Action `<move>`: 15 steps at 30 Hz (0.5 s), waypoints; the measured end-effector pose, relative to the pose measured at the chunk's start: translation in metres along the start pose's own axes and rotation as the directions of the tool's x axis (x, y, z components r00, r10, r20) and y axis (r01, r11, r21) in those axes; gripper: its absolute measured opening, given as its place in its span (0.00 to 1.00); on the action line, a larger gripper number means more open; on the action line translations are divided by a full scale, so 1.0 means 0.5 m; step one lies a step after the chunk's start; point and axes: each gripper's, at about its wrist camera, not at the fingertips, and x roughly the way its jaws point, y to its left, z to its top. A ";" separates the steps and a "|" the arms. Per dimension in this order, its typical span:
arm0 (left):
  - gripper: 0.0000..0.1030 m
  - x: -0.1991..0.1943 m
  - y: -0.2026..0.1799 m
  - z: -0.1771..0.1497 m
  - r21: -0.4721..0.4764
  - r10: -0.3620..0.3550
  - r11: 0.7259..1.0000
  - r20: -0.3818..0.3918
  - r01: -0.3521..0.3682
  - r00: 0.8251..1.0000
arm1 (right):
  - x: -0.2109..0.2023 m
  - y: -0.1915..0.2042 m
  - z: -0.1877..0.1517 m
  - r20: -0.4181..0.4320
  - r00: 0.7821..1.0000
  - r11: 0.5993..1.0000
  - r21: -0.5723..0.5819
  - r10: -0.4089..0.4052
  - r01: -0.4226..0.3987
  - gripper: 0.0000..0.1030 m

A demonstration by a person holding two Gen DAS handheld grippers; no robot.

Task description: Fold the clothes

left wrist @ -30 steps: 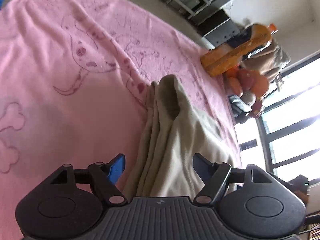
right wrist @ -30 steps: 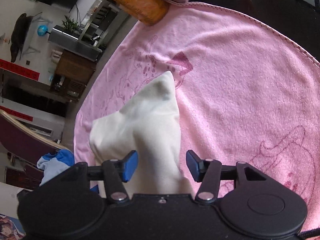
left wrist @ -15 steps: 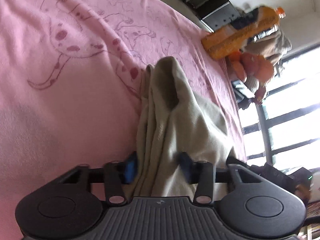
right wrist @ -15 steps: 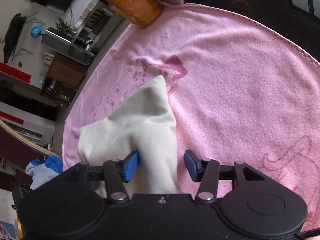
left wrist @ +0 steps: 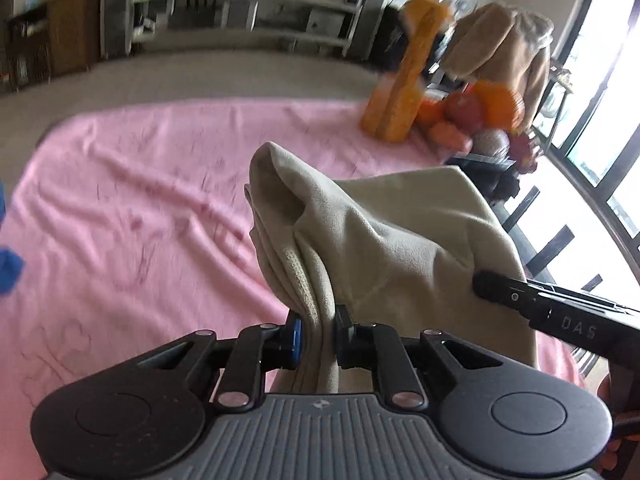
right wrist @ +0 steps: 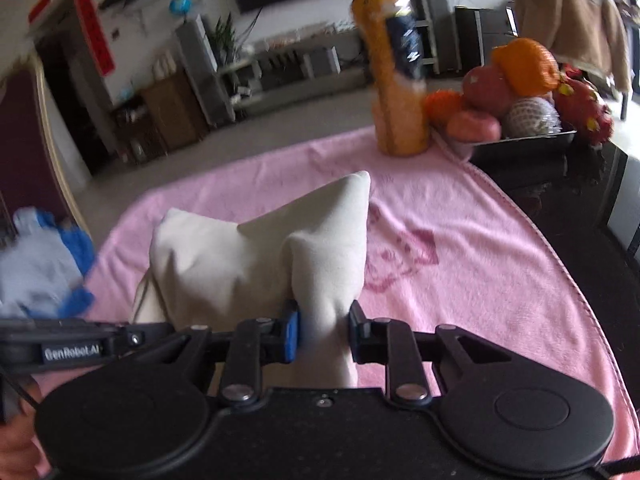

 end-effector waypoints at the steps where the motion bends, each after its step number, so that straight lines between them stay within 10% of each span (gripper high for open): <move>1: 0.13 -0.012 -0.018 0.014 0.007 -0.008 1.000 0.021 0.008 1.000 | -0.016 -0.009 0.010 0.012 1.000 1.000 0.024 0.008 -0.008 0.22; 8: 0.13 -0.049 -0.169 0.119 0.030 -0.114 0.993 0.127 0.111 0.985 | -0.148 -0.114 0.132 0.138 0.990 0.996 0.085 -0.015 0.003 0.22; 15: 0.13 0.073 -0.316 0.140 0.044 -0.194 0.981 0.070 0.191 0.978 | -0.187 -0.251 0.187 0.154 0.978 0.988 0.079 -0.142 0.131 0.22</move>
